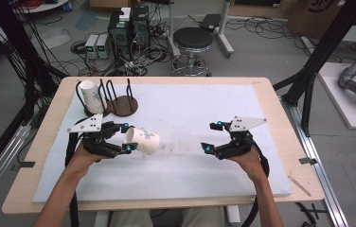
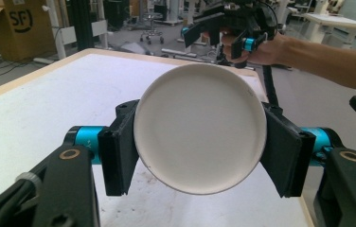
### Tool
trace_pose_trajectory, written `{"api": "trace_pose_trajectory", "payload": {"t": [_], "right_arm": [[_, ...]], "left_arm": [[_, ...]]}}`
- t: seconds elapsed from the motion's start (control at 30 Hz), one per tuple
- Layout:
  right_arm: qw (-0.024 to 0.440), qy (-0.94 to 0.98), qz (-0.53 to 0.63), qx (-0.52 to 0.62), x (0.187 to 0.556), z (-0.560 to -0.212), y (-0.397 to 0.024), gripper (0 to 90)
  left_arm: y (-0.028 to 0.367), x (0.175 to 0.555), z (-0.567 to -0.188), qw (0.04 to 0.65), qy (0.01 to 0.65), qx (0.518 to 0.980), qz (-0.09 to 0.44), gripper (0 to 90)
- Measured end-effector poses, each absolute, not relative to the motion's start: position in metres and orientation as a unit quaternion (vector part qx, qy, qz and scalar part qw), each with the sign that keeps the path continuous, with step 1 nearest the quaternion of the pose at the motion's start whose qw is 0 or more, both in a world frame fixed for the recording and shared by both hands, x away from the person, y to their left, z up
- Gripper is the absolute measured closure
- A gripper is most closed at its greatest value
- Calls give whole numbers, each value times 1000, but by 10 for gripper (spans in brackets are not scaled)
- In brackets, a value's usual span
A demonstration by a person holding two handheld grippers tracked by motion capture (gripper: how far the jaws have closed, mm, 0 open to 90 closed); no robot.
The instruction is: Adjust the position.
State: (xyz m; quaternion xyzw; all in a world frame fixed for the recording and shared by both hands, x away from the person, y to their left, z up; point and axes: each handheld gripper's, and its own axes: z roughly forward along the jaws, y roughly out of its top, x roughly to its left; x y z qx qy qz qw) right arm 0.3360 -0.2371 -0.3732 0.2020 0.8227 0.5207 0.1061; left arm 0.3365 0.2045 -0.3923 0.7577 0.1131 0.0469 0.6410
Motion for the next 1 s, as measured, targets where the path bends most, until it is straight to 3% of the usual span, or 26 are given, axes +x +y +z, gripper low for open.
{"api": "trace_pose_trajectory", "payload": {"t": [0.3,0.4,0.5,1.0], "right_arm": [[80,836,520,159,344,-359,-221,175],[52,838,523,146,347,-356,-214,175],[58,845,516,130,352,-352,-202,175],[3,858,512,55,360,-345,-148,173]], "left_arm": [[202,338,-393,649,111,751,39,361],[199,338,-392,655,109,747,35,361],[192,338,-390,657,103,746,32,361],[159,342,-383,655,83,751,17,361]]}}
